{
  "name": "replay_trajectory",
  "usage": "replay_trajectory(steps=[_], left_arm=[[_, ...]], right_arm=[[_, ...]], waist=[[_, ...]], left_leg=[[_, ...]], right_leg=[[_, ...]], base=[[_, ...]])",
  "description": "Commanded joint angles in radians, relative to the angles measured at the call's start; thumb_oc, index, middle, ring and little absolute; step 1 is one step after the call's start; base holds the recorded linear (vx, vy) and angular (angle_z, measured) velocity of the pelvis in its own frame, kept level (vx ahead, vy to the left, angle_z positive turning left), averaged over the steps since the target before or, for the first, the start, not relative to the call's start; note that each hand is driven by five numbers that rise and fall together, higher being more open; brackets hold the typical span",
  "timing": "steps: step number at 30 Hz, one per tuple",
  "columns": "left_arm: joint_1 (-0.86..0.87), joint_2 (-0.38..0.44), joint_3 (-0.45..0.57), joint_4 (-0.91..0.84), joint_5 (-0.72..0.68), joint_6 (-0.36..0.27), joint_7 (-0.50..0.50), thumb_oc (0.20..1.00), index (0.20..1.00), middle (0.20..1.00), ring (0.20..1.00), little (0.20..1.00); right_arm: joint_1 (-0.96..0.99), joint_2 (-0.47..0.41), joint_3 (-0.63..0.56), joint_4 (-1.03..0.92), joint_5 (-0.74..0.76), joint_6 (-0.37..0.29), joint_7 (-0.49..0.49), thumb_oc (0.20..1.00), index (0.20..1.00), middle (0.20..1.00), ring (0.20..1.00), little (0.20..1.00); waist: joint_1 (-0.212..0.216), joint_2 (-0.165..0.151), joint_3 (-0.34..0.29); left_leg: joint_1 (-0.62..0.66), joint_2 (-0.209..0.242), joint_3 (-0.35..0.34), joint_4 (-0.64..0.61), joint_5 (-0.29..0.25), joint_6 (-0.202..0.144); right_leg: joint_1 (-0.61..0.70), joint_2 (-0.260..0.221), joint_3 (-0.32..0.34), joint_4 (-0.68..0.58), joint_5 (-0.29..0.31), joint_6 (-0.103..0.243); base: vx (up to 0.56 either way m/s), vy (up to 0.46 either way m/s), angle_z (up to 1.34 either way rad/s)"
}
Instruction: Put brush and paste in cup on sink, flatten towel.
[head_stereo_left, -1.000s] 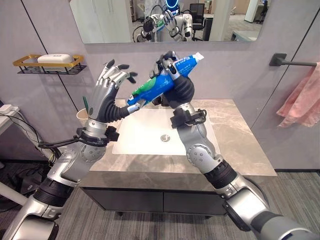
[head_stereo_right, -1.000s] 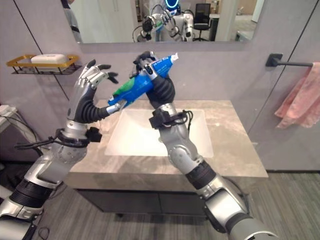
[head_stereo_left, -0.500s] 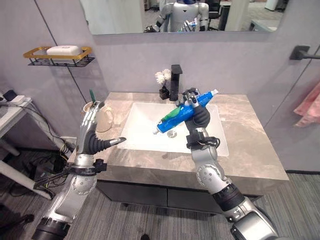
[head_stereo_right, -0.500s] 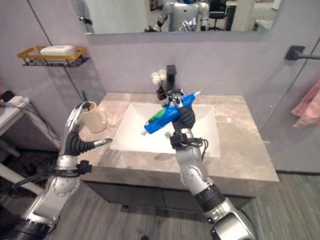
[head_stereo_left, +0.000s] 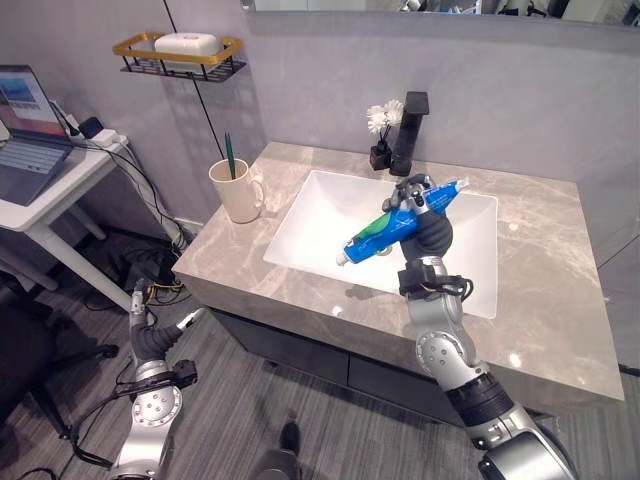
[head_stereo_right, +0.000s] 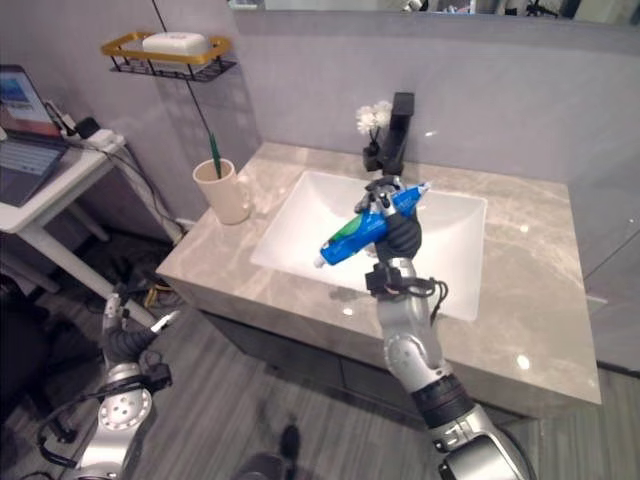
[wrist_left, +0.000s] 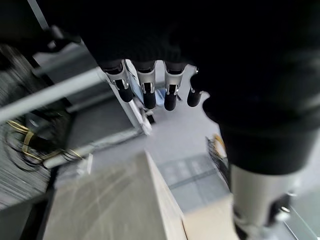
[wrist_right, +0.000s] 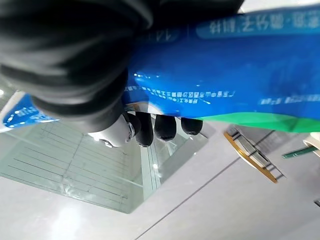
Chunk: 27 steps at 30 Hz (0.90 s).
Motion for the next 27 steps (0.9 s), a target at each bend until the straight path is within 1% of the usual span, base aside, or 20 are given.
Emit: replay_trajectory(steps=[1, 2, 3, 4, 5, 6, 7, 8, 11, 12, 13, 14, 15, 17, 19, 21, 22, 24, 26, 27], left_arm=[[-0.075, 0.024, 0.054, 0.116, -0.09, -0.061, 0.073, 1.0, 1.0, 1.0, 1.0, 1.0], [-0.078, 0.012, 0.052, 0.174, -0.125, -0.054, 0.07, 1.0, 1.0, 1.0, 1.0, 1.0], [-0.079, 0.012, 0.051, 0.178, -0.127, -0.056, 0.069, 1.0, 1.0, 1.0, 1.0, 1.0], [-0.076, 0.004, 0.045, 0.222, -0.161, -0.046, 0.037, 1.0, 1.0, 1.0, 1.0, 1.0], [-0.076, -0.007, 0.013, 0.338, -0.204, -0.016, -0.017, 1.0, 1.0, 1.0, 1.0, 1.0], [-0.076, -0.005, -0.001, 0.404, -0.19, 0.009, -0.027, 1.0, 1.0, 1.0, 1.0, 1.0], [-0.078, -0.004, -0.001, 0.406, -0.191, 0.008, -0.028, 1.0, 1.0, 1.0, 1.0, 1.0], [-0.075, 0.002, -0.016, 0.466, -0.165, 0.032, -0.047, 1.0, 1.0, 1.0, 1.0, 1.0], [-0.067, -0.009, -0.032, 0.667, -0.147, 0.086, -0.099, 1.0, 1.0, 1.0, 1.0, 1.0], [-0.073, -0.013, -0.051, 0.763, -0.09, 0.117, -0.12, 1.0, 1.0, 1.0, 1.0, 1.0], [-0.075, -0.013, -0.051, 0.765, -0.09, 0.116, -0.12, 1.0, 1.0, 1.0, 1.0, 1.0], [-0.08, -0.024, -0.073, 0.864, -0.026, 0.14, -0.149, 1.0, 1.0, 1.0, 1.0, 1.0], [-0.081, -0.024, -0.073, 0.864, -0.026, 0.14, -0.149, 1.0, 1.0, 1.0, 1.0, 1.0], [-0.075, -0.035, -0.121, 0.949, 0.077, 0.164, -0.187, 1.0, 1.0, 1.0, 1.0, 1.0], [-0.061, -0.049, -0.139, 1.002, 0.119, 0.183, -0.215, 1.0, 1.0, 1.0, 1.0, 1.0], [-0.029, -0.062, -0.172, 1.059, 0.2, 0.203, -0.246, 1.0, 1.0, 1.0, 1.0, 1.0], [-0.029, -0.062, -0.172, 1.06, 0.2, 0.202, -0.246, 1.0, 1.0, 1.0, 1.0, 1.0], [-0.012, -0.06, -0.19, 1.075, 0.245, 0.211, -0.267, 1.0, 1.0, 1.0, 1.0, 1.0], [-0.009, -0.055, -0.207, 1.06, 0.258, 0.201, -0.275, 1.0, 1.0, 1.0, 1.0, 1.0], [-0.009, -0.05, -0.213, 1.05, 0.247, 0.197, -0.28, 1.0, 1.0, 1.0, 1.0, 1.0]], right_arm=[[-0.089, 0.002, -0.018, -0.076, -0.053, -0.066, -0.03, 0.2, 0.2, 0.2, 0.2, 0.2], [-0.105, 0.002, -0.012, -0.08, -0.064, -0.063, -0.032, 0.2, 0.2, 0.2, 0.2, 0.2], [-0.105, 0.001, -0.011, -0.08, -0.064, -0.063, -0.033, 0.2, 0.2, 0.2, 0.2, 0.2], [-0.117, 0.004, -0.009, -0.079, -0.058, -0.064, -0.026, 0.2, 0.2, 0.2, 0.2, 0.2], [-0.149, 0.008, 0.007, -0.067, -0.062, -0.057, -0.015, 0.2, 0.2, 0.2, 0.2, 0.2], [-0.158, 0.017, 0.012, -0.061, -0.059, -0.054, -0.01, 0.2, 0.2, 0.2, 0.2, 0.2], [-0.158, 0.017, 0.012, -0.06, -0.058, -0.055, -0.01, 0.2, 0.2, 0.2, 0.2, 0.2], [-0.172, 0.027, 0.015, -0.05, -0.051, -0.056, -0.013, 0.2, 0.2, 0.2, 0.2, 0.2], [-0.224, 0.031, 0.04, -0.028, -0.081, -0.036, -0.019, 0.2, 0.2, 0.2, 0.2, 0.2], [-0.262, 0.038, 0.052, -0.011, -0.097, -0.032, -0.027, 0.2, 0.2, 0.2, 0.2, 0.2], [-0.263, 0.038, 0.052, -0.01, -0.097, -0.032, -0.027, 0.2, 0.2, 0.2, 0.2, 0.2], [-0.296, 0.034, 0.051, 0.006, -0.115, -0.028, -0.027, 0.2, 0.2, 0.2, 0.2, 0.2], [-0.296, 0.034, 0.051, 0.006, -0.114, -0.028, -0.026, 0.2, 0.2, 0.2, 0.2, 0.2], [-0.351, 0.025, 0.048, 0.026, -0.133, -0.022, -0.031, 0.2, 0.2, 0.2, 0.2, 0.2], [-0.384, 0.021, 0.047, 0.04, -0.146, -0.018, -0.034, 0.2, 0.2, 0.2, 0.2, 0.2], [-0.441, 0.023, 0.048, 0.072, -0.165, -0.005, -0.034, 0.2, 0.2, 0.2, 0.2, 0.2], [-0.442, 0.023, 0.048, 0.072, -0.165, -0.005, -0.034, 0.2, 0.2, 0.2, 0.2, 0.2], [-0.497, -0.008, 0.051, 0.097, -0.184, 0.01, -0.037, 0.2, 0.2, 0.2, 0.2, 0.2], [-0.533, -0.033, 0.045, 0.116, -0.19, 0.015, -0.044, 0.2, 0.2, 0.2, 0.2, 0.2], [-0.566, -0.056, 0.034, 0.143, -0.2, 0.019, -0.058, 0.2, 0.2, 0.2, 0.2, 0.2]], waist=[[-0.012, 0.002, -0.068], [-0.007, 0.011, -0.076], [-0.006, 0.012, -0.074], [-0.008, 0.019, -0.082], [-0.007, 0.029, -0.088], [-0.01, 0.03, -0.092], [-0.008, 0.029, -0.091], [-0.008, 0.023, -0.096], [0.003, 0.001, -0.099], [0.011, -0.015, -0.099], [0.013, -0.016, -0.098], [0.02, -0.029, -0.097], [0.02, -0.029, -0.098], [0.027, -0.046, -0.103], [0.035, -0.059, -0.103], [0.047, -0.077, -0.103], [0.047, -0.078, -0.103], [0.061, -0.1, -0.102], [0.069, -0.112, -0.104], [0.078, -0.123, -0.104]], left_leg=[[0.009, 0.096, 0.077, -0.106, 0.098, -0.064], [0.018, 0.089, 0.061, -0.106, 0.077, -0.058], [0.02, 0.089, 0.062, -0.106, 0.076, -0.058], [0.022, 0.086, 0.061, -0.106, 0.065, -0.058], [0.032, 0.064, 0.07, -0.106, 0.05, -0.046], [0.046, 0.049, 0.078, -0.106, 0.037, -0.041], [0.048, 0.048, 0.08, -0.106, 0.036, -0.04], [0.06, 0.036, 0.096, -0.106, 0.023, -0.035], [0.073, -0.005, 0.135, -0.106, -0.011, 0.0], [0.075, -0.025, 0.149, -0.106, -0.027, 0.018], [0.075, -0.026, 0.152, -0.106, -0.028, 0.019], [0.074, -0.049, 0.156, -0.106, -0.041, 0.033], [0.073, -0.049, 0.157, -0.106, -0.041, 0.034], [0.068, -0.068, 0.16, -0.106, -0.053, 0.047], [0.061, -0.081, 0.159, -0.106, -0.061, 0.058], [0.053, -0.092, 0.157, -0.106, -0.067, 0.069], [0.053, -0.092, 0.158, -0.106, -0.068, 0.069], [0.041, -0.102, 0.154, -0.106, -0.071, 0.075], [0.029, -0.108, 0.147, -0.106, -0.073, 0.076], [0.016, -0.117, 0.136, -0.106, -0.074, 0.079]], right_leg=[[-0.061, -0.035, 0.135, 0.025, 0.097, 0.082], [-0.05, -0.035, 0.149, 0.019, 0.093, 0.09], [-0.048, -0.036, 0.15, 0.019, 0.093, 0.091], [-0.04, -0.04, 0.157, 0.016, 0.091, 0.094], [-0.033, -0.064, 0.166, 0.013, 0.102, 0.104], [-0.03, -0.082, 0.176, 0.01, 0.112, 0.111], [-0.029, -0.083, 0.178, 0.009, 0.112, 0.112], [-0.027, -0.1, 0.188, 0.004, 0.123, 0.12], [-0.04, -0.153, 0.214, 0.003, 0.158, 0.152], [-0.053, -0.177, 0.23, 0.007, 0.187, 0.165], [-0.054, -0.179, 0.233, 0.007, 0.187, 0.166], [-0.056, -0.201, 0.238, 0.002, 0.215, 0.177], [-0.057, -0.201, 0.239, 0.002, 0.215, 0.178], [-0.067, -0.219, 0.242, 0.001, 0.244, 0.186], [-0.076, -0.23, 0.242, 0.005, 0.271, 0.191], [-0.088, -0.235, 0.243, 0.014, 0.323, 0.197], [-0.089, -0.235, 0.243, 0.013, 0.324, 0.197], [-0.09, -0.239, 0.236, 0.011, 0.38, 0.207], [-0.089, -0.244, 0.226, 0.008, 0.417, 0.214], [-0.087, -0.246, 0.217, 0.006, 0.455, 0.221]], base=[[0.29, 0.359, 0.1], [0.13, 0.138, -0.13], [0.12, 0.151, -0.26], [0.13, 0.254, -0.3], [0.18, 0.36, -0.16], [0.13, 0.285, -0.02], [0.1, 0.208, 0.04], [0.1, 0.19, -0.19], [0.12, 0.277, -0.27], [0.07, 0.202, -0.36], [0.08, 0.21, -0.43], [0.05, 0.104, -0.43], [0.07, 0.155, -0.18], [0.07, 0.121, -0.05], [0.08, 0.115, -0.05], [0.1, 0.098, -0.07], [0.07, 0.066, -0.05], [0.09, 0.065, 0.01], [0.09, 0.079, 0.06], [0.09, 0.079, 0.11]])
